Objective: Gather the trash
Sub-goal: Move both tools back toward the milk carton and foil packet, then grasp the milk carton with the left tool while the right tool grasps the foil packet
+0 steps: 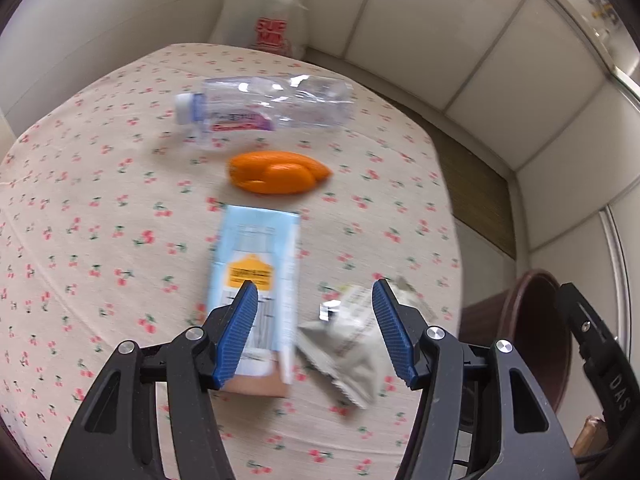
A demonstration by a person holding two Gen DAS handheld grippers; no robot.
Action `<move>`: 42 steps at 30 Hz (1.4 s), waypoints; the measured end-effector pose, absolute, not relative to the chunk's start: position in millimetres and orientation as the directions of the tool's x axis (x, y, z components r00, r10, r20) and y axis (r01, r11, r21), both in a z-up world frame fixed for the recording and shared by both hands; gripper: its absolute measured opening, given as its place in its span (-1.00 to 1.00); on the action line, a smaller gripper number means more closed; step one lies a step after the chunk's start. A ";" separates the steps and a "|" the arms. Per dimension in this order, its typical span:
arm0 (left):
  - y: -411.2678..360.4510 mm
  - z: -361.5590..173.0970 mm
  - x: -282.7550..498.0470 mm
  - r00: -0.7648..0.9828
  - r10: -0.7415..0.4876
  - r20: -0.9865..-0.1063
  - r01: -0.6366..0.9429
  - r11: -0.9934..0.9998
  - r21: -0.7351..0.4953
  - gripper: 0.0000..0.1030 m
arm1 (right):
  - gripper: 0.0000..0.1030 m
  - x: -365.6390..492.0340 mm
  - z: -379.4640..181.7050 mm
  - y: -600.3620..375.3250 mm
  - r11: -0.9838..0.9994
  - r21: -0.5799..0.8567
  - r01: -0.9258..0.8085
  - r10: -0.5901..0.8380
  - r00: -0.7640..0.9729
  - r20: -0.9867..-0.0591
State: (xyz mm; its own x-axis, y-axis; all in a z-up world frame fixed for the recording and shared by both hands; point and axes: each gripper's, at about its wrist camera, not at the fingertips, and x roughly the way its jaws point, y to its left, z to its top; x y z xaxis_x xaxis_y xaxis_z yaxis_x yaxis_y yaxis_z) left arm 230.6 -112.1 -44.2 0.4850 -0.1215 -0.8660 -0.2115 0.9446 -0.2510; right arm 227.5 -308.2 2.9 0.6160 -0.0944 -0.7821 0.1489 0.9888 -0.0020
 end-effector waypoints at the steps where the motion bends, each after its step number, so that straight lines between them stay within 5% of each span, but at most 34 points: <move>1: -106.5 -45.5 229.7 0.486 -0.110 -0.867 -0.225 0.943 -0.246 0.28 | 0.86 229.3 0.8 -299.0 0.991 -0.012 0.130 -0.091 0.614 -0.784; 17: -76.5 -83.0 243.9 0.374 -0.119 -0.920 -0.261 0.938 -0.228 0.39 | 0.86 238.7 -19.8 -247.8 0.994 -0.093 0.053 -0.106 0.575 -0.811; 21: -73.2 -88.3 242.7 0.372 -0.159 -0.914 -0.236 0.937 -0.259 0.12 | 0.86 242.7 -28.5 -240.5 0.994 -0.102 0.048 -0.112 0.550 -0.828; 29: -36.2 -77.8 225.0 0.431 -0.232 -0.872 -0.179 0.925 -0.335 0.11 | 0.86 249.9 -53.6 -214.1 0.991 -0.130 0.003 -0.115 0.489 -0.864; 42: 65.1 -34.7 189.5 0.588 -0.074 -0.806 -0.226 0.941 -0.251 0.11 | 0.86 259.1 -106.1 -183.9 0.999 -0.047 -0.006 -0.041 0.358 -0.933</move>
State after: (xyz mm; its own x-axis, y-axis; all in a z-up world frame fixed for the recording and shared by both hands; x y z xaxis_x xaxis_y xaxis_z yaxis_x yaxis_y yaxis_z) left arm 189.5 65.1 -34.7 0.5876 -0.0735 -0.8058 -0.2261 0.9413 -0.2508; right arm 259.1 -183.9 -106.1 0.3575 -0.0414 -0.9330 -0.0061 0.9989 -0.0467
